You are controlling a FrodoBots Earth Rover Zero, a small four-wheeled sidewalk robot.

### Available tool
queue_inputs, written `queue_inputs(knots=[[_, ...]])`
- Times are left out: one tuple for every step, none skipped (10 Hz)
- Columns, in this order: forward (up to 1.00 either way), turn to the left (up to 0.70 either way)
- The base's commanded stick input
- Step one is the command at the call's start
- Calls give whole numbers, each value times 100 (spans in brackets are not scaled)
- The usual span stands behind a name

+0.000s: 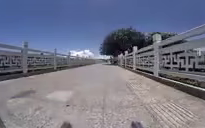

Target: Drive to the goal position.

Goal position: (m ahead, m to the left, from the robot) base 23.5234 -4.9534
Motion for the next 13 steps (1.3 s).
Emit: queue_inputs(knots=[[70,0],[70,0],[70,0],[70,0],[70,0],[70,0],[70,0],[70,0],[70,0],[70,0],[70,0],[70,0],[70,0]])
